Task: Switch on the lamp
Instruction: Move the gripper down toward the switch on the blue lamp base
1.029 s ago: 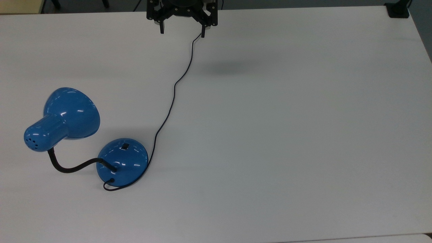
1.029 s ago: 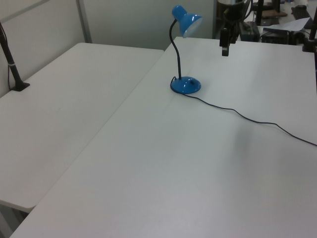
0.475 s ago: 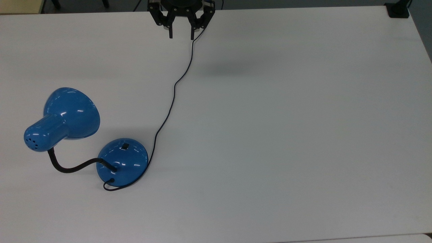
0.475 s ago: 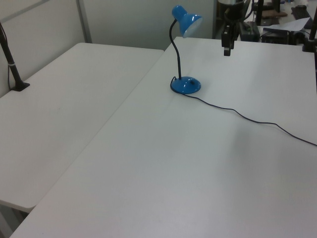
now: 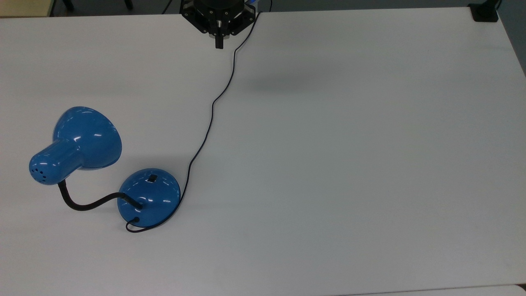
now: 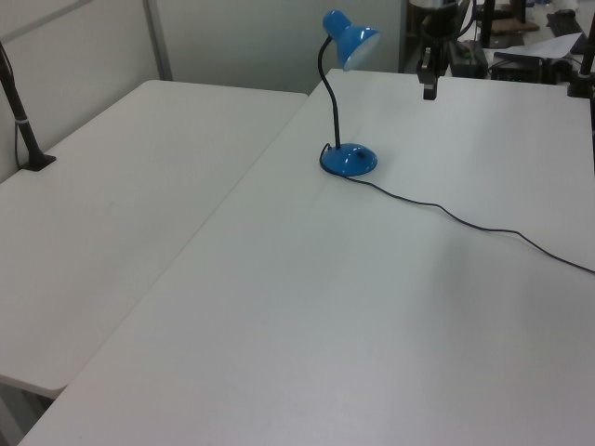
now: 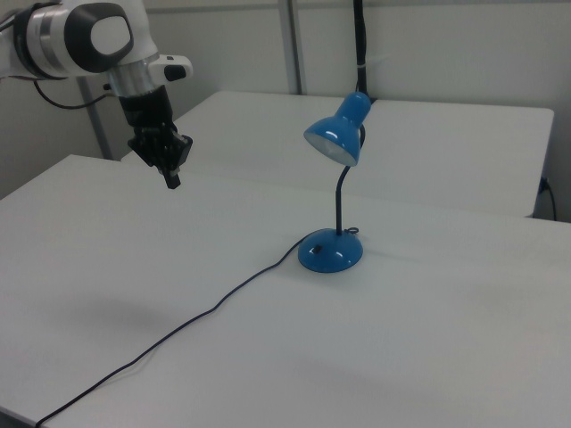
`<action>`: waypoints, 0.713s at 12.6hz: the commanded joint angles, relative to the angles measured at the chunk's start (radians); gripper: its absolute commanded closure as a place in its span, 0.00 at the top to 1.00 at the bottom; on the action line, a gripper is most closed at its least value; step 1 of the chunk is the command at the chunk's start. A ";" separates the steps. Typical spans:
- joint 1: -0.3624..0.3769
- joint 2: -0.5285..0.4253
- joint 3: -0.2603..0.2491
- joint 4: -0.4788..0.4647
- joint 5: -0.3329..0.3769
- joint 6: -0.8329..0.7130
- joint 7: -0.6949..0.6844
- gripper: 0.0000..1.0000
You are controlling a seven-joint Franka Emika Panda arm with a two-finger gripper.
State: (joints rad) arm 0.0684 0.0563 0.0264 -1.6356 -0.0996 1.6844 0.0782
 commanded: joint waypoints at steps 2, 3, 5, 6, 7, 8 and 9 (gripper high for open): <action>-0.047 0.056 -0.010 0.013 0.023 0.086 -0.012 0.00; -0.065 0.078 -0.010 0.013 0.023 0.113 -0.011 0.00; -0.091 0.095 -0.010 -0.001 0.023 0.159 0.017 0.00; -0.104 0.102 -0.008 -0.009 0.023 0.194 0.044 0.00; -0.119 0.115 -0.008 -0.021 0.023 0.237 0.078 0.00; -0.130 0.126 -0.010 -0.032 0.023 0.283 0.115 0.00; -0.143 0.143 -0.010 -0.047 0.024 0.335 0.158 0.00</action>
State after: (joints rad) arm -0.0482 0.1734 0.0210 -1.6423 -0.0988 1.8969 0.1328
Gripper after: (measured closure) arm 0.991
